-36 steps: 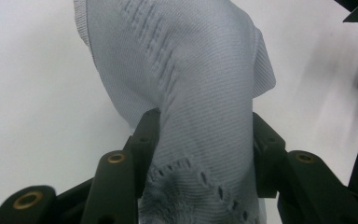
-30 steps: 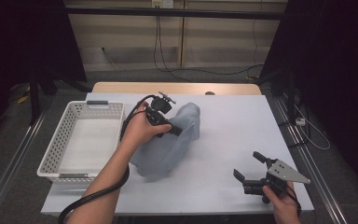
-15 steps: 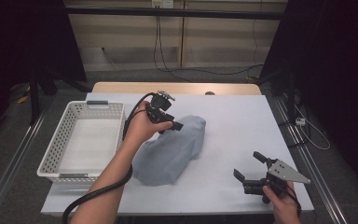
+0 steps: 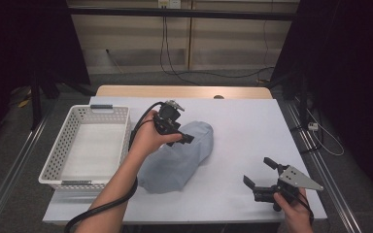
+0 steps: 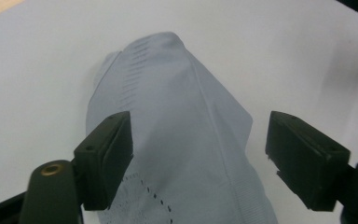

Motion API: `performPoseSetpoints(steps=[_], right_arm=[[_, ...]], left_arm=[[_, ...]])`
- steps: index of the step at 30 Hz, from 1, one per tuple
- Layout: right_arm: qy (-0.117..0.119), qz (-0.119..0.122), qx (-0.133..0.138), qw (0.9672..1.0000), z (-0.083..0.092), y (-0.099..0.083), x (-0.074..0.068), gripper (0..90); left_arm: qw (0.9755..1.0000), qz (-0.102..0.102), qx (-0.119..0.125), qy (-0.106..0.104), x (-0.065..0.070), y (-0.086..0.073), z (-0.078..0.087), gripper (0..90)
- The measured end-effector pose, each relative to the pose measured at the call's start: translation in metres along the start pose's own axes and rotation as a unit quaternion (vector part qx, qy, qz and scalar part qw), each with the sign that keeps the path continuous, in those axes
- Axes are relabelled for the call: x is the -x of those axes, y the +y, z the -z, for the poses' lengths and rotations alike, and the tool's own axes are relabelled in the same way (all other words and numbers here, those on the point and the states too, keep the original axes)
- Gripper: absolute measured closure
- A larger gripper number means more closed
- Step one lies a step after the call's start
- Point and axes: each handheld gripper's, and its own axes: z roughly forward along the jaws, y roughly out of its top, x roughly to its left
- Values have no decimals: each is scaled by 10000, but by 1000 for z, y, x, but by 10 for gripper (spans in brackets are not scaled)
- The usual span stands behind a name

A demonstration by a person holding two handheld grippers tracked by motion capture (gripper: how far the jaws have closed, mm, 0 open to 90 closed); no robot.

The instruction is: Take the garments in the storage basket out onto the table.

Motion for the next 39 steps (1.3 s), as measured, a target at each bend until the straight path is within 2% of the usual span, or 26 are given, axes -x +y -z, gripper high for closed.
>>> performPoseSetpoints(steps=[4,6,13,18,25,27,29,30,35,39], right_arm=[[-3,-4,-9,10000,0,0,0,5],[2,9,-2,10000,0,0,0,5],[-14,10,-11,10000,0,0,0,6],[-37,9,-31,10000,-1,0,1,6],[-56,4,-31,10000,-1,0,1,6],[-71,-25,-27,10000,-1,0,2,6],[-88,-27,-21,10000,-1,0,3,6],[-98,-29,-22,9999,-1,0,3,6],[-101,-45,-34,9999,-2,-1,4,6],[-100,-45,-43,9999,-4,0,3,6]], left_arm=[[10000,14,59,-10,5,-5,-1,204],[10000,-75,55,24,6,-8,-1,202],[9999,19,140,-89,11,-20,-4,186],[9999,-57,106,-91,15,-26,-9,173],[9998,-182,45,20,20,-36,-18,152],[9998,-164,76,-23,20,-41,-21,159],[9997,-217,46,51,19,-45,-23,178],[9998,-178,57,71,18,-47,-23,186],[9998,-179,119,60,16,-50,-22,215],[9995,-98,294,74,13,-51,-19,244]])
